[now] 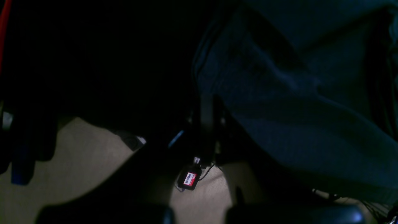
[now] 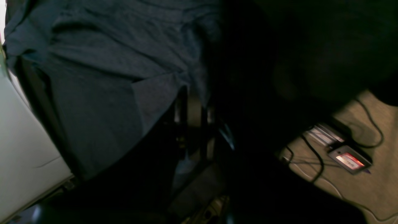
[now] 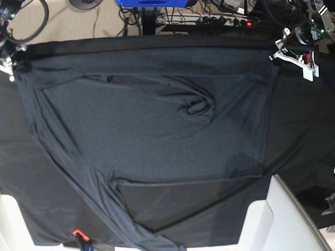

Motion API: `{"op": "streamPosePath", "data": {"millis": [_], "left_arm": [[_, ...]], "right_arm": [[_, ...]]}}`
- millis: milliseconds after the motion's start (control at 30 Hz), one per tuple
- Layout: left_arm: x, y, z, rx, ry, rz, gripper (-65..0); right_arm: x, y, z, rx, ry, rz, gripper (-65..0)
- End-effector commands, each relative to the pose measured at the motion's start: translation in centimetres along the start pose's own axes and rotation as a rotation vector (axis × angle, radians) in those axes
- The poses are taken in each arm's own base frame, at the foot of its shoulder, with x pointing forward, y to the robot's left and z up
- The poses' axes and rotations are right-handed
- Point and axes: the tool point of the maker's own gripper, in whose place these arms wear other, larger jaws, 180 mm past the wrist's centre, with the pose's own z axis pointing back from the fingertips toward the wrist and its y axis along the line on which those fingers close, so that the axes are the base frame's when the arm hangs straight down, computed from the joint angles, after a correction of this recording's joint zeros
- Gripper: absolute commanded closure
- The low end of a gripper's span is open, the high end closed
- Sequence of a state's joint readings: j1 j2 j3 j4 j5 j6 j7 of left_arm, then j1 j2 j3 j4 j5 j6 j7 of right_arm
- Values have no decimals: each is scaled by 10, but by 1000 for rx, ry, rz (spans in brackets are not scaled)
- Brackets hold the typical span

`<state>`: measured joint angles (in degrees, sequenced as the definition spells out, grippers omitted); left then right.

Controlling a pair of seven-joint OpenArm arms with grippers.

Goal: Fold the T-shirt properly
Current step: 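Pull the collar edge back outward with both grippers, flattening the shirt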

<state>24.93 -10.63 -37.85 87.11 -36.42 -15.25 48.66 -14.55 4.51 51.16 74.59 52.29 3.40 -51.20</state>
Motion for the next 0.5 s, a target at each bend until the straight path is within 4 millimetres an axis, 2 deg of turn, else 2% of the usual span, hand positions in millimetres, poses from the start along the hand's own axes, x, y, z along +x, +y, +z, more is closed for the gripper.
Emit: {"op": "streamPosePath", "data": {"millis": [0, 133, 167, 333, 467], "left_arm": [[8, 5, 5, 10, -26, -13, 0], [14, 5, 6, 10, -76, -18, 0], [11, 9, 7, 18, -79, -16, 0], [-1, 16, 2, 29, -54, 8, 0], [-3, 17, 3, 31, -50, 9, 0]], "right_arm": [[13, 1, 7, 2, -38, 12, 0], [12, -14, 13, -14, -61, -46, 0], [14, -16, 15, -18, -65, -48, 0], [12, -16, 15, -18, -60, -45, 0], [11, -18, 14, -22, -56, -51, 0]]}}
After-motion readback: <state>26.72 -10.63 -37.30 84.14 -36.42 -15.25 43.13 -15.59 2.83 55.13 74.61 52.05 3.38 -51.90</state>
